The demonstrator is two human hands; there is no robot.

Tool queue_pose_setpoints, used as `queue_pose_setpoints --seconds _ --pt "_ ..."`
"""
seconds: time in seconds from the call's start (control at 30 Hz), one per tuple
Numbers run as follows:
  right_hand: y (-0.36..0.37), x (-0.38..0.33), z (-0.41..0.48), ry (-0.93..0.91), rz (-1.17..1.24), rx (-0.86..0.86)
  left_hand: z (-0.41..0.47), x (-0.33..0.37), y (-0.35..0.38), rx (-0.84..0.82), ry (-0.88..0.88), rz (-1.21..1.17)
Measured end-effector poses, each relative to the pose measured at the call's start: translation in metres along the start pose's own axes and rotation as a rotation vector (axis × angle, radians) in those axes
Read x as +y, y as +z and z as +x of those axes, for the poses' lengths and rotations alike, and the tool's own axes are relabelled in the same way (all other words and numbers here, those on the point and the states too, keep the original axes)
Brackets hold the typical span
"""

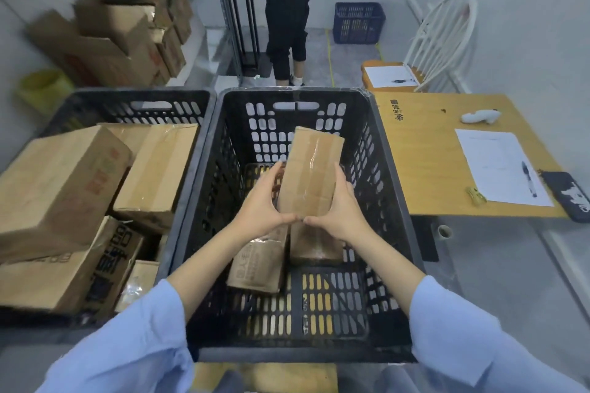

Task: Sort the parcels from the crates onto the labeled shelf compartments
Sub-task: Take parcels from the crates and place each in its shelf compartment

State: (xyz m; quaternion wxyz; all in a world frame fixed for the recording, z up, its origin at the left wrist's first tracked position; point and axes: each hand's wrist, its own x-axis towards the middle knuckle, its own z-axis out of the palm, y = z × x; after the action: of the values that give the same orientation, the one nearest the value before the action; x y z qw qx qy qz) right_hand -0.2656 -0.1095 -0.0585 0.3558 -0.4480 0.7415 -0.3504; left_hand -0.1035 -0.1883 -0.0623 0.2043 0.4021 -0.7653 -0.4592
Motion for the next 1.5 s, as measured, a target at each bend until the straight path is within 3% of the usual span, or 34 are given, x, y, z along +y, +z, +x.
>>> queue_pose_setpoints --seconds 0.37,0.77,1.0,1.5 --pt "0.002 -0.046 -0.015 -0.207 -0.004 -0.188 -0.069 0.032 -0.033 0.273 -0.114 -0.089" --pt "-0.011 -0.089 -0.082 -0.457 0.185 -0.467 -0.175 0.079 -0.037 0.662 -0.146 -0.171" --pt "-0.015 -0.106 -0.116 -0.538 0.269 -0.620 -0.234 0.111 -0.023 0.780 -0.147 -0.236" --pt "0.076 -0.145 -0.220 -0.830 0.200 -0.961 -0.399 0.109 -0.018 1.246 -0.235 -0.097"
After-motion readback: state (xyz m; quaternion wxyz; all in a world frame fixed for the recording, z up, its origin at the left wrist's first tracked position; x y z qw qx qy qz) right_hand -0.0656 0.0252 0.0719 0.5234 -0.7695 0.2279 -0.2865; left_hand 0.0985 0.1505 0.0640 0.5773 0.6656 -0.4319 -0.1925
